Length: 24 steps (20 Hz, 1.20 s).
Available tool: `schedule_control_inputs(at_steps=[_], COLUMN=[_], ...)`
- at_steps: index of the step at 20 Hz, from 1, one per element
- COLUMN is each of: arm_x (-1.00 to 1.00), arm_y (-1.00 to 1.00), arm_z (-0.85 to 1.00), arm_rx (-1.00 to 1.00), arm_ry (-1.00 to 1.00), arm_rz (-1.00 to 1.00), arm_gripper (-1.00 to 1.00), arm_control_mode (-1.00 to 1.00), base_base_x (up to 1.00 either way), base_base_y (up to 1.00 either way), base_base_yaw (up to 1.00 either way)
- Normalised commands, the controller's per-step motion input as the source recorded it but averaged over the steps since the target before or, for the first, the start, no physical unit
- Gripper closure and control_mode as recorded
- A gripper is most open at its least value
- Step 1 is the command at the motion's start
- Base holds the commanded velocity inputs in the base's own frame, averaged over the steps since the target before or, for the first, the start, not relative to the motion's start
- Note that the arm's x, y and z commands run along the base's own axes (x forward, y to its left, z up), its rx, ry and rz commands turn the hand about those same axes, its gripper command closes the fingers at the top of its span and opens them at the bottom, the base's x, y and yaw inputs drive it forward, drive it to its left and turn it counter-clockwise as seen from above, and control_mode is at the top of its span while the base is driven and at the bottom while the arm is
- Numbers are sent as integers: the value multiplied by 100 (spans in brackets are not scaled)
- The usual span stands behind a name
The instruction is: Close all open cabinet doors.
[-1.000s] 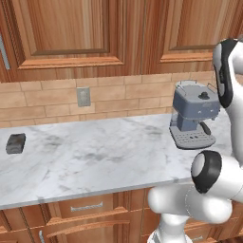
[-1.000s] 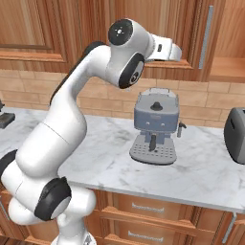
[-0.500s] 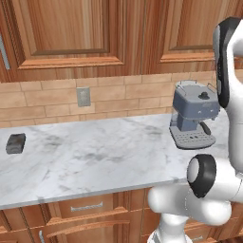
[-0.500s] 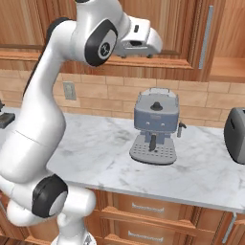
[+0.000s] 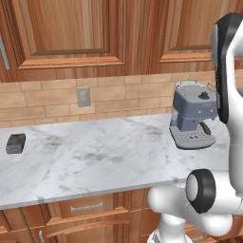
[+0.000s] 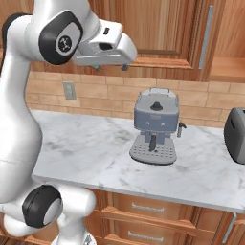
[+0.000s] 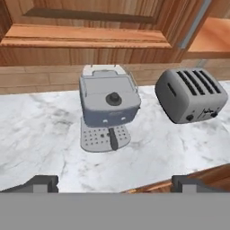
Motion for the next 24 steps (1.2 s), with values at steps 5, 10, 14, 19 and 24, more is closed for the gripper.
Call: schedule_control_inputs(at_steps=[5, 10, 14, 19, 24], arm_x=[-65, -56, -26, -33, -55], arm_y=[36, 25, 24, 35, 25], arm_z=[-49, -53, -52, -7, 0], arm_rx=[2, 16, 15, 3, 0], arm_ry=[5, 1, -1, 1, 10], arm_rz=[0, 0, 0, -1, -1], arm_gripper=[-100, -100, -100, -100, -100], arm_control_mode=[-100, -100, -100, -100, -100], base_base_x=[0, 0, 0, 0, 0], base_base_y=[0, 0, 0, 0, 0], base_base_yaw=[0, 0, 0, 0, 0])
